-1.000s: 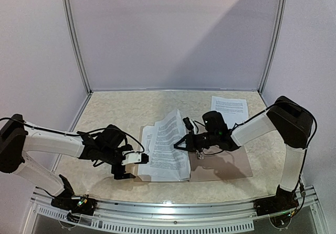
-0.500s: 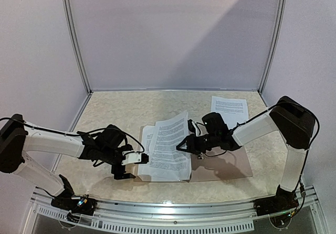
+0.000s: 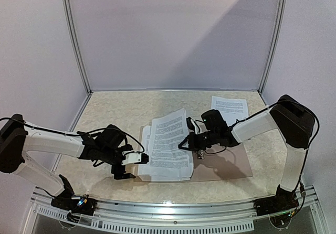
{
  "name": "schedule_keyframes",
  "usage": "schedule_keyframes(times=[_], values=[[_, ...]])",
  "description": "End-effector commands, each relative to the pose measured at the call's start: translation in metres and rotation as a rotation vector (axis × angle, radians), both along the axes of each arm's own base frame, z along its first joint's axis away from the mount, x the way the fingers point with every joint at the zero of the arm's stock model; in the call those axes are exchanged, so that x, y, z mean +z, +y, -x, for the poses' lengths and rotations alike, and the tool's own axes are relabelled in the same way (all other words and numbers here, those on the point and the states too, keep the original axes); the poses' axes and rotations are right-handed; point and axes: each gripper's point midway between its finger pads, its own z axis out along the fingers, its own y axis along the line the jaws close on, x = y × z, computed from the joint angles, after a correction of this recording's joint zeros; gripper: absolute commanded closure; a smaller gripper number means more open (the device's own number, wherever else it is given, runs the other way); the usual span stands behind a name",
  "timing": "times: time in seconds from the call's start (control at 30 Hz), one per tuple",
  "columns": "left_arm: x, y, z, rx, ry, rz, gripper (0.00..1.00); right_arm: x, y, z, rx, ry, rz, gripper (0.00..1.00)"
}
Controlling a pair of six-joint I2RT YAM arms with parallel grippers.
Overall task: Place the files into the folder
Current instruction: Insert the folder to form pockets on the folder.
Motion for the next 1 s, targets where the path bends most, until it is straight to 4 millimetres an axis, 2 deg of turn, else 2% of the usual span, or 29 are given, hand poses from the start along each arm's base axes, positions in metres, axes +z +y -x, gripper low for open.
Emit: schedule_keyframes(times=[0.0,0.1,0.37,0.47,0.6,0.67,0.73,0.83,0.93,0.97], values=[[-0.027,0.023,0.021,-0.027,0.058,-0.121,0.07,-0.01,0.016,0.008,0.09,0.031,-0.036,1.0],[-0.027,0.023,0.02,-0.028,0.057,-0.122,0.08,-0.019,0.023,0.016,0.118,0.054,-0.037,1.0],[-0.028,0.023,0.02,-0.026,0.059,-0.126,0.09,-0.012,0.035,0.021,0.146,0.076,-0.093,1.0],[-0.028,0.023,0.019,-0.024,0.057,-0.124,0.09,-0.018,0.029,0.02,0.134,0.067,-0.041,1.0],[-0.028,0.023,0.02,-0.025,0.058,-0.126,0.08,-0.02,0.01,0.004,0.054,0.033,0.048,0.99],[-0.026,0.023,0.02,-0.028,0.064,-0.128,0.05,-0.026,-0.003,-0.003,-0.004,0.042,0.108,0.93],[-0.015,0.017,0.018,-0.036,0.073,-0.114,0.04,-0.025,-0.009,-0.003,-0.016,0.03,0.121,0.88],[0.024,-0.002,0.006,-0.09,0.064,-0.042,0.02,-0.013,-0.002,0.001,0.019,0.027,0.07,0.84],[0.06,-0.031,-0.015,-0.153,0.044,0.021,0.0,-0.01,0.001,0.001,0.029,0.055,0.026,0.84],[0.064,-0.04,-0.021,-0.167,0.049,0.027,0.01,-0.01,0.0,0.001,0.028,0.071,0.009,0.83]])
